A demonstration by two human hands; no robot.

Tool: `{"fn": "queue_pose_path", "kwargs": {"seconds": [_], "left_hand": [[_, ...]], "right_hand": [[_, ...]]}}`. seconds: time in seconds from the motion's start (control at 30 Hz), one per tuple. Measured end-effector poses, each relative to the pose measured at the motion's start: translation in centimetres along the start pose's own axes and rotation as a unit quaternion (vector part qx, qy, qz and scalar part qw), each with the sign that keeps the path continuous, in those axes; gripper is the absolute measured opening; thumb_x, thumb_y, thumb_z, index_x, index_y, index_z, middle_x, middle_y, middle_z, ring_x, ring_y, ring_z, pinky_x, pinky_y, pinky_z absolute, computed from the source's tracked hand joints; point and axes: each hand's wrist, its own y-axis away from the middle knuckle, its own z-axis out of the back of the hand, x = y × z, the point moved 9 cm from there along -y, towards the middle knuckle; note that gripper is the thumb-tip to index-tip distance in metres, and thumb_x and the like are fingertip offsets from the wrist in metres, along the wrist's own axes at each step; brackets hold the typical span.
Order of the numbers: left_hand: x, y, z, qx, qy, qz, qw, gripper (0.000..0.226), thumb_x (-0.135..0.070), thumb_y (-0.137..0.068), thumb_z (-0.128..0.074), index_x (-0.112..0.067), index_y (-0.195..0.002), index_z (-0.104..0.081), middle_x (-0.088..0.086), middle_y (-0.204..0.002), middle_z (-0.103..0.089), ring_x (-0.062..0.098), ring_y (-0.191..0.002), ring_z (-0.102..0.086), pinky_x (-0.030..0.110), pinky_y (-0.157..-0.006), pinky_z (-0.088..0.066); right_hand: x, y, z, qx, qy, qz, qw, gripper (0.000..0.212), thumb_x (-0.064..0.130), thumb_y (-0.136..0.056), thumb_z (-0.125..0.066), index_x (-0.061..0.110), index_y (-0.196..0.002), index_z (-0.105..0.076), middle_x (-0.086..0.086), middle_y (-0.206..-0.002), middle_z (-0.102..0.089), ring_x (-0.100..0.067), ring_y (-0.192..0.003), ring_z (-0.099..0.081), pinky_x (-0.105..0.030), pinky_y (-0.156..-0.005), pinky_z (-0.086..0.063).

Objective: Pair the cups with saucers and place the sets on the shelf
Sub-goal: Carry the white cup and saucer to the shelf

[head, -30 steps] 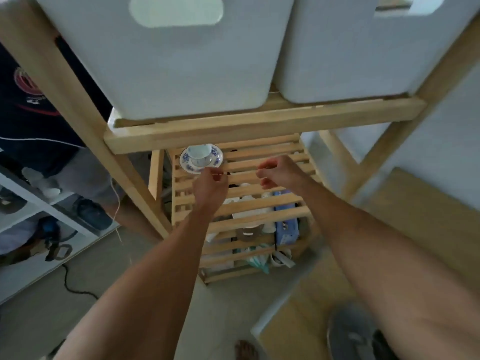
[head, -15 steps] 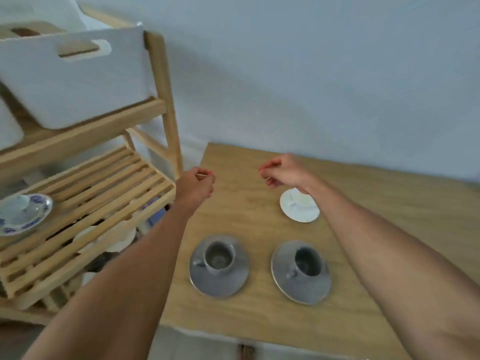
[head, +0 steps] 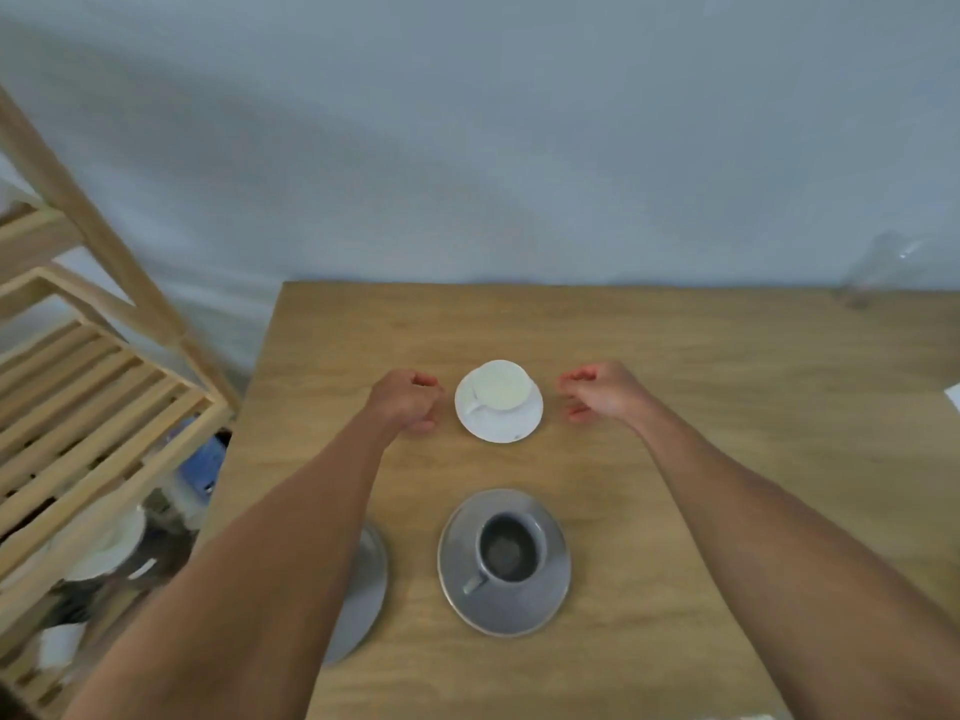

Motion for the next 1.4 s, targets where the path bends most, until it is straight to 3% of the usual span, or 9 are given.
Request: {"fn": "queue_pose_path", "kwargs": {"seconds": [0.1,0.27,0.47,0.63,0.8,0.93,1.3,1.4], "left_hand": [[0.8,-0.9,-1.6,0.053,0.05,0.039,0.997,0.036,-0.016,-0.095,-0.072,-0.014,-0.13,-0.063,0.008,-0.116,-0.07,0.027,-0.096,-0.075,0.038,-0.08,-0.064],[1.1,-1.8,-3.2,0.098,0.07,0.044,0.992,0.035,-0.006,-0.094,-0.07,-0.004,-0.129,-0.067,0.013,-0.117,-0.076,0.028,-0.101,-0.077,0.04,-0.085,-0.065],[1.3,-1.4,-3.3,0.106,0.09,0.032,0.99,0.033,0.003,-0.093,-0.069,-0.003,-0.125,-0.07,0.015,-0.114,-0.077,0.023,-0.085,-0.077,0.028,-0.063,-0.064],[1.4,-0.1,-0.7,0.084,0.117,0.025,0.989,0.032,0.002,-0.092,-0.071,-0.003,-0.123,-0.071,0.014,-0.111,-0.078,0.022,-0.085,-0.077,0.028,-0.063,-0.064],[1.7,2.1,3.8,0.056,0.131,0.004,0.99,0.033,0.003,-0.092,-0.07,-0.001,-0.125,-0.071,0.017,-0.115,-0.077,0.03,-0.101,-0.077,0.033,-0.072,-0.066],[3.0,4.4,8.1,0.028,0.149,0.004,0.988,0.032,0.005,-0.093,-0.07,-0.002,-0.124,-0.069,0.015,-0.117,-0.076,0.031,-0.096,-0.078,0.036,-0.073,-0.066],[9.6,13.7,23.0,-0.083,0.219,-0.012,0.972,0.036,0.007,-0.093,-0.069,0.002,-0.128,-0.069,0.019,-0.117,-0.074,0.028,-0.086,-0.076,0.032,-0.067,-0.067],[12.2,15.9,27.0,-0.123,0.23,-0.004,0.965,0.034,0.007,-0.092,-0.069,0.004,-0.127,-0.068,0.022,-0.12,-0.073,0.035,-0.1,-0.075,0.035,-0.073,-0.067]], "right_hand": [[-1.4,-0.4,-1.9,0.052,-0.045,-0.02,0.997,0.025,0.016,-0.096,-0.077,0.004,-0.117,-0.072,-0.012,-0.109,-0.075,-0.032,-0.083,-0.08,-0.037,-0.07,-0.068],[-1.9,-0.8,-3.7,0.077,-0.128,-0.019,0.989,0.028,0.006,-0.096,-0.075,-0.006,-0.121,-0.071,-0.02,-0.103,-0.079,-0.025,-0.076,-0.081,-0.033,-0.066,-0.068],[-1.5,-1.3,-4.0,0.09,-0.128,-0.013,0.988,0.033,0.002,-0.093,-0.077,-0.007,-0.124,-0.07,-0.021,-0.103,-0.08,-0.028,-0.081,-0.081,-0.032,-0.066,-0.067],[1.2,0.0,-5.1,0.1,-0.113,0.01,0.989,0.028,0.002,-0.094,-0.077,-0.005,-0.12,-0.071,-0.02,-0.098,-0.08,-0.024,-0.075,-0.081,-0.031,-0.064,-0.066],[4.7,2.3,-7.9,0.119,-0.102,0.04,0.987,0.02,0.0,-0.095,-0.075,-0.003,-0.114,-0.07,-0.019,-0.094,-0.079,-0.021,-0.069,-0.079,-0.028,-0.061,-0.065],[7.5,4.6,-11.3,0.141,-0.085,0.059,0.985,0.019,0.0,-0.095,-0.075,-0.002,-0.113,-0.071,-0.017,-0.094,-0.079,-0.02,-0.069,-0.079,-0.027,-0.061,-0.065],[15.5,12.2,-25.4,0.226,-0.043,0.137,0.963,0.018,-0.001,-0.095,-0.074,-0.002,-0.114,-0.071,-0.016,-0.092,-0.077,-0.025,-0.071,-0.077,-0.028,-0.062,-0.066],[17.0,13.6,-30.3,0.254,-0.03,0.153,0.954,0.024,-0.002,-0.096,-0.073,-0.006,-0.119,-0.07,-0.017,-0.092,-0.076,-0.027,-0.074,-0.076,-0.028,-0.062,-0.066]]}}
